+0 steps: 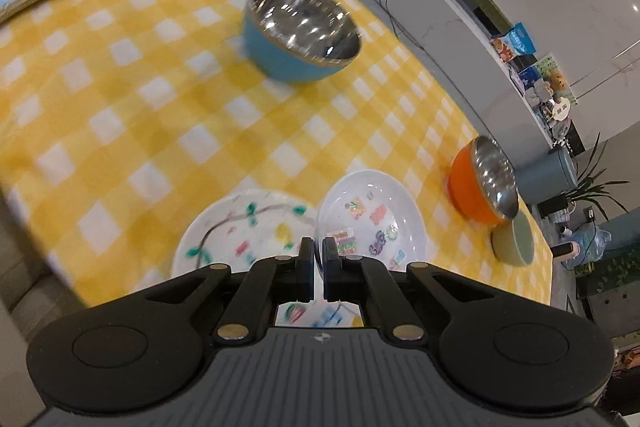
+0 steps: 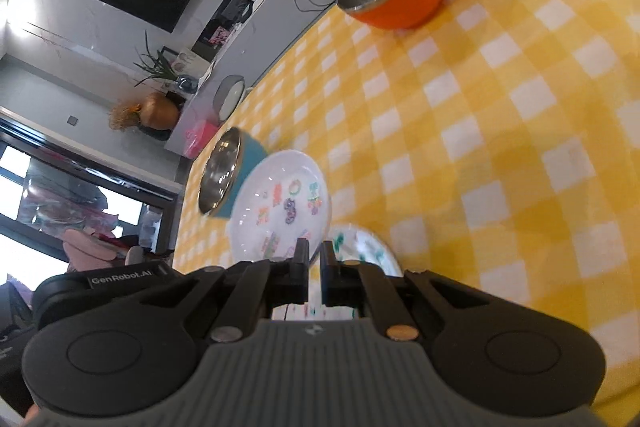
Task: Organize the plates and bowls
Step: 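Lift the small sticker plate with both grippers toward the plate stack, then lower the sticker plate onto the 'Fruits' plate and open both grippers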
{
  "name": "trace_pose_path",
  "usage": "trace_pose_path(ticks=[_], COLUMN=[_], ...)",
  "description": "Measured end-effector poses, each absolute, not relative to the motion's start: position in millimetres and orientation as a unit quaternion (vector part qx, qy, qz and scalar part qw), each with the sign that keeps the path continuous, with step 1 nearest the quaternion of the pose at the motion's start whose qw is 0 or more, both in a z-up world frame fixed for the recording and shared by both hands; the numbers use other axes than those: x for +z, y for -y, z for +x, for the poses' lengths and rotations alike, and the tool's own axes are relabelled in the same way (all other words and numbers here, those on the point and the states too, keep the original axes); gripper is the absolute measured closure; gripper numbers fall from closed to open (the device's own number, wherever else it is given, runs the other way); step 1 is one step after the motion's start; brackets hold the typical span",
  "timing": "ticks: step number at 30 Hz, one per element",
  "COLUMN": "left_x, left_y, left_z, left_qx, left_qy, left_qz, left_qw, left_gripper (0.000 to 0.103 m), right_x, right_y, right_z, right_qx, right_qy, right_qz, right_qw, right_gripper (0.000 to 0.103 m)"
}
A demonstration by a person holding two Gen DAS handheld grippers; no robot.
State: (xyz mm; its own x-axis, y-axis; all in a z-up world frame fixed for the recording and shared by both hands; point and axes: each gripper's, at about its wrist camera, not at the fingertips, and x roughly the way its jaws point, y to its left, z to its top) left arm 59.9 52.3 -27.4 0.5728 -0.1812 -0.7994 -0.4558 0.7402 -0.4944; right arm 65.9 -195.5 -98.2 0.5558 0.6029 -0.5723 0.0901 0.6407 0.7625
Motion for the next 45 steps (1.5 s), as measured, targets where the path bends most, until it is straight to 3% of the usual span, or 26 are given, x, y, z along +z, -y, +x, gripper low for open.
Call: trace_pose_path(ticks=[29, 32, 36, 39, 45], left_x=[-79.4, -79.0, -77.5, -71.3, -51.3], left_y=[-74.6, -74.1, -75.5, -73.3, -65.8], left_z=[30.8, 30.9, 29.1, 28.4, 26.7], left_qx=[0.12, 0.117, 0.111, 0.113, 0.1], left_qy=[-0.509, -0.509, -0.508, -0.502, -0.476], left_qz=[-0.38, -0.376, -0.384, -0.372, -0.342], left_qw=[0.763, 0.765, 0.763, 0.772, 0.804], left_gripper=[0.099, 0.099, 0.078, 0.067, 0.064], right_x=[-143.6, -143.7, -138.6, -135.5, -123.8], right_y=[184.2, 184.4, 182.8, 185.0, 186.2], right_z=[55.7, 54.6, 54.3, 54.1, 53.3], right_qx=[0.166, 0.164, 0.159, 0.159, 0.153], right_qy=[-0.521, -0.521, -0.515, -0.509, -0.493], right_qz=[0.396, 0.394, 0.38, 0.382, 0.363], right_qw=[0.737, 0.74, 0.752, 0.754, 0.776], right_gripper=[0.102, 0.098, 0.094, 0.082, 0.071])
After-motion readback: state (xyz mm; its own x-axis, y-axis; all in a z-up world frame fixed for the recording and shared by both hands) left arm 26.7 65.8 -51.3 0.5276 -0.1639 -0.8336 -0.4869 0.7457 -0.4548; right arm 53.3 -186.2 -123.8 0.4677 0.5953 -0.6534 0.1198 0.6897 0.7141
